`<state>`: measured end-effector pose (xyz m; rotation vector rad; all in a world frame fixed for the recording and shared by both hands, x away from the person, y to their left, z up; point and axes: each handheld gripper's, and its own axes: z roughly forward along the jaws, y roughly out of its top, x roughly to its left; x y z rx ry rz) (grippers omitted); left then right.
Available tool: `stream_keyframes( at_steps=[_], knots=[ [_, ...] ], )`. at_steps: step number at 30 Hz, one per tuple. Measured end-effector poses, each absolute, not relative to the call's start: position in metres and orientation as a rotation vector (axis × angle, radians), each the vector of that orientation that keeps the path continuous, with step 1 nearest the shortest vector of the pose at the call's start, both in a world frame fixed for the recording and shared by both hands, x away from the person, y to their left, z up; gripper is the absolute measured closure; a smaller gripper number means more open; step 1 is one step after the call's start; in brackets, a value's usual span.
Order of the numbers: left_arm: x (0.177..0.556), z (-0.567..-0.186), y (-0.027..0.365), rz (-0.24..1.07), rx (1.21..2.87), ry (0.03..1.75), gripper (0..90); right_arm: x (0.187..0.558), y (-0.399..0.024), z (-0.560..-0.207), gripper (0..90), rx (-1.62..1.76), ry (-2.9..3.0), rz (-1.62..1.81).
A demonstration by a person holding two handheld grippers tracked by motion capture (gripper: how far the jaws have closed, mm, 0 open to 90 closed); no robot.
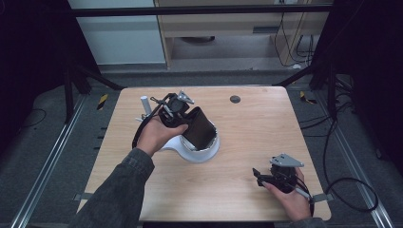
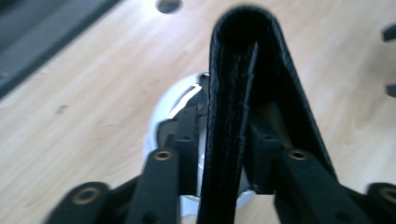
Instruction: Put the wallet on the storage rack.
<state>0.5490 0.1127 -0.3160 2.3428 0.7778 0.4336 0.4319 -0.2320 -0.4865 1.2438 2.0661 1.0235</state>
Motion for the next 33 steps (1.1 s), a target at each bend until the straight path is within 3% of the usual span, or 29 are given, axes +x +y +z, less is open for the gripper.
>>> stream_keyframes(
  at_steps=[8, 33],
  knots=[
    [0.545, -0.311, 0.128, 0.545, 2.288, 0.82, 57.2, 0.432, -0.231, -0.487, 12.3, 1.252, 2.072, 1.015],
    [0.52, -0.278, 0.154, 0.617, 2.203, 0.782, 55.2, 0.432, -0.23, -0.488, 12.3, 1.244, 2.083, 1.007]
  ],
)
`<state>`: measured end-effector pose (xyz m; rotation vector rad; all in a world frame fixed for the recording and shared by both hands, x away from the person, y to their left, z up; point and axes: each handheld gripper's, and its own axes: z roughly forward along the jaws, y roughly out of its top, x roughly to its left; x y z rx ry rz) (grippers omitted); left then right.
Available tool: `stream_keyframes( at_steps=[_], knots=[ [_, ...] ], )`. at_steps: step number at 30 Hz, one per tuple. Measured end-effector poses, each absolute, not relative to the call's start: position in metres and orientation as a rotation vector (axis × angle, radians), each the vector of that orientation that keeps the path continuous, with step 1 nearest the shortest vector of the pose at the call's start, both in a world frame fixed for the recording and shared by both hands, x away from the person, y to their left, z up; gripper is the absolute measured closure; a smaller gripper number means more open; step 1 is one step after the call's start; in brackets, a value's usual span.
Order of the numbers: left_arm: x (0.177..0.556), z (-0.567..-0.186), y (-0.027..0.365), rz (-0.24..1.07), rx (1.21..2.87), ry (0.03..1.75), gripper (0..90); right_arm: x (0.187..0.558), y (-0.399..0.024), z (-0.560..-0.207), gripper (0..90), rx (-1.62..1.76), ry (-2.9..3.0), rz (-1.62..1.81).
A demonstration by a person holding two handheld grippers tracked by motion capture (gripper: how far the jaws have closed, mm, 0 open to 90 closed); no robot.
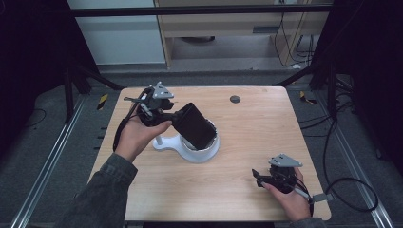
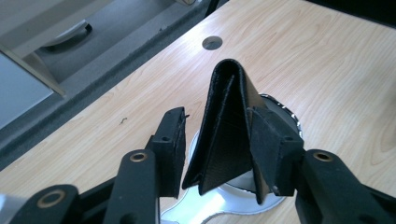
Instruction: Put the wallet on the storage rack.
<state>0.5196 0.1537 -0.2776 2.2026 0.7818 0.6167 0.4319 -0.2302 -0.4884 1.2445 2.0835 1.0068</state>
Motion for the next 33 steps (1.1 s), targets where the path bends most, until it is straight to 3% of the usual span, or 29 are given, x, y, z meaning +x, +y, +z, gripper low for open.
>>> stream_keyframes(
  at_steps=[11, 17, 23, 29, 33],
  knots=[
    [0.476, -0.289, 0.182, 0.601, 2.121, 0.741, 43.1, 0.432, -0.228, -0.49, 12.2, 1.236, 2.098, 0.993],
    [0.454, -0.316, 0.193, 0.594, 2.118, 0.742, 29.1, 0.432, -0.227, -0.49, 11.1, 1.248, 2.1, 0.991],
    [0.435, -0.36, 0.2, 0.553, 2.124, 0.766, 16.3, 0.434, -0.227, -0.492, 9.7, 1.239, 2.107, 0.981],
    [0.429, -0.426, 0.225, 0.482, 2.065, 0.898, 9.6, 0.434, -0.227, -0.493, 8.4, 1.254, 2.11, 0.974],
    [0.436, -0.464, 0.255, 0.512, 2.061, 1.051, 9.5, 0.434, -0.227, -0.493, 8.2, 1.251, 2.108, 0.973]
  ],
)
